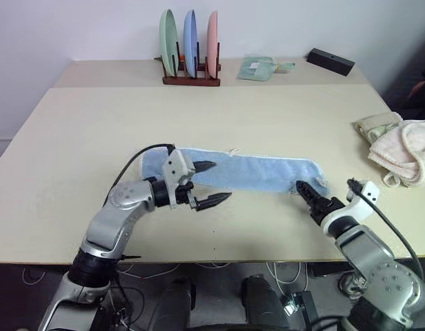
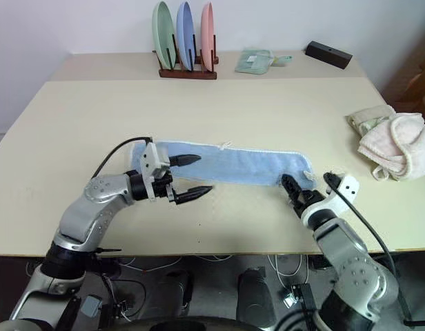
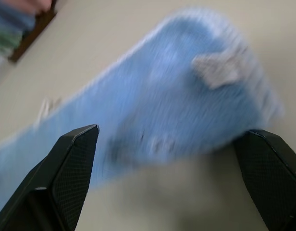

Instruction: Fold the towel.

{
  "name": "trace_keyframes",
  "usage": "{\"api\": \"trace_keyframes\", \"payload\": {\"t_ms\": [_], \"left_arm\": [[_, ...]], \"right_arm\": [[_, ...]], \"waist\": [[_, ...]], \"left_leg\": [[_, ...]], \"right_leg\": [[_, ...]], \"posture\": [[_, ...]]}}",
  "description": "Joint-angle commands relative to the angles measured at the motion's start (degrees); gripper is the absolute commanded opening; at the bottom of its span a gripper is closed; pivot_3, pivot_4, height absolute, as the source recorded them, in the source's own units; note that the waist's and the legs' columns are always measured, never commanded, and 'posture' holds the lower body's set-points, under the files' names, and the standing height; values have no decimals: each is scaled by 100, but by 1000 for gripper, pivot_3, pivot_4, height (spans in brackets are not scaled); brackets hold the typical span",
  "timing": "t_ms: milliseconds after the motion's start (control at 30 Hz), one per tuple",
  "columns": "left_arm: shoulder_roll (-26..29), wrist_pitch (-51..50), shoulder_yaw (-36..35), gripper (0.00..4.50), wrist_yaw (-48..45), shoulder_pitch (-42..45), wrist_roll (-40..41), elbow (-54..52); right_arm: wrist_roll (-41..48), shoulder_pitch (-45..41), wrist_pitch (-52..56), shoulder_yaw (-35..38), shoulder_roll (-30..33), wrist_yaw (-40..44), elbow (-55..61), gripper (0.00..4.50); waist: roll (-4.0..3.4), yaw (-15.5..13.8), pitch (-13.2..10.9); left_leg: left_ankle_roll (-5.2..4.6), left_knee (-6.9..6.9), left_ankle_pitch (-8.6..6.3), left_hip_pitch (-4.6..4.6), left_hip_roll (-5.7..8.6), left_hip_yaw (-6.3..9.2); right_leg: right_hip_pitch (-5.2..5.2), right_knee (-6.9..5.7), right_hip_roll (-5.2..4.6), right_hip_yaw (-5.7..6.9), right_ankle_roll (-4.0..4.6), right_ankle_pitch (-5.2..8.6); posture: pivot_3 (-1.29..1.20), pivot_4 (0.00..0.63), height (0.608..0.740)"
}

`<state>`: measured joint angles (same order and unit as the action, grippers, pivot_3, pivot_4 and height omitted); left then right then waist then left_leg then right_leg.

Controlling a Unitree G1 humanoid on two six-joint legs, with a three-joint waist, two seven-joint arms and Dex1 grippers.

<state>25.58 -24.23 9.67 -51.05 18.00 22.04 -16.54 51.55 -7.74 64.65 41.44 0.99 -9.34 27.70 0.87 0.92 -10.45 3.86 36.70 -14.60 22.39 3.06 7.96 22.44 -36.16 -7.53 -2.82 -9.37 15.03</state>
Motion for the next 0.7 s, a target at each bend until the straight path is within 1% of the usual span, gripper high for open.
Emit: {"api": "trace_keyframes", "payload": {"t_ms": [33, 100, 200, 267, 433, 600, 633, 667, 700], "left_arm": [[93, -37, 65, 4475, -105, -50, 101, -314], [88, -49, 55, 4475, -54, -50, 76, -307], [89, -47, 47, 4475, -7, -60, 35, -277], [105, -13, 55, 4475, 34, -96, -23, -256], [133, 79, 54, 4475, 141, -185, -130, -213], [133, 91, 56, 4475, 151, -191, -140, -212], [116, 107, 42, 4475, 185, -186, -160, -174], [65, 167, 55, 4475, 250, -144, -235, -45], [21, 221, 68, 4475, 302, -110, -297, 54]], "right_arm": [[91, -233, -239, 299, 36, -581, -488, 3627], [124, -344, -370, 340, 81, -770, -682, 2670], [225, -424, -551, 353, 155, -923, -830, 1035], [312, -456, -653, 354, 250, -984, -854, 50], [438, -458, -812, 439, 899, -1007, -851, 50], [574, -389, -919, 350, 1033, -1058, -905, 50], [517, -397, -926, 398, 1291, -983, -929, 50], [187, -363, -874, -24, 1999, -456, -746, 50], [-90, -320, -851, -438, 2583, 14, -568, 50]], "waist": [[-2, -7, 0], [-2, -3, 1], [-3, 10, 0], [-4, 12, 0], [-33, -12, -16], [-43, 34, -10], [-47, 31, -10], [-64, 23, -15], [-99, 17, -24]], "left_leg": [[0, 0, 0, 0, 2, -1], [0, 0, 0, 0, 2, 0], [0, 0, 0, 0, 1, -1], [-1, 0, 0, 0, 1, 0], [-1, -1, 0, 7, 4, -2], [-2, -29, 1, -1, -1, -2], [-3, -35, 2, -1, -1, -4], [-5, -39, 3, -1, -1, -4], [-5, -38, 3, 3, 1, -6]], "right_leg": [[0, 1, 0, 0, 2, 1], [-1, 2, 0, 0, 3, 2], [1, 1, 0, 0, 2, 1], [0, 1, 0, 0, 2, 1], [5, 4, -2, -1, 0, 1], [13, 3, 0, -1, 0, 1], [17, 3, 0, -2, 0, 1], [19, 4, 0, -2, 0, 1], [19, 6, -1, -3, -1, 1]], "posture": [[0, 150, 740], [0, 150, 740], [0, 150, 740], [0, 150, 740], [0, 150, 740], [0, 150, 740], [0, 150, 740], [0, 150, 740], [0, 150, 740]]}}
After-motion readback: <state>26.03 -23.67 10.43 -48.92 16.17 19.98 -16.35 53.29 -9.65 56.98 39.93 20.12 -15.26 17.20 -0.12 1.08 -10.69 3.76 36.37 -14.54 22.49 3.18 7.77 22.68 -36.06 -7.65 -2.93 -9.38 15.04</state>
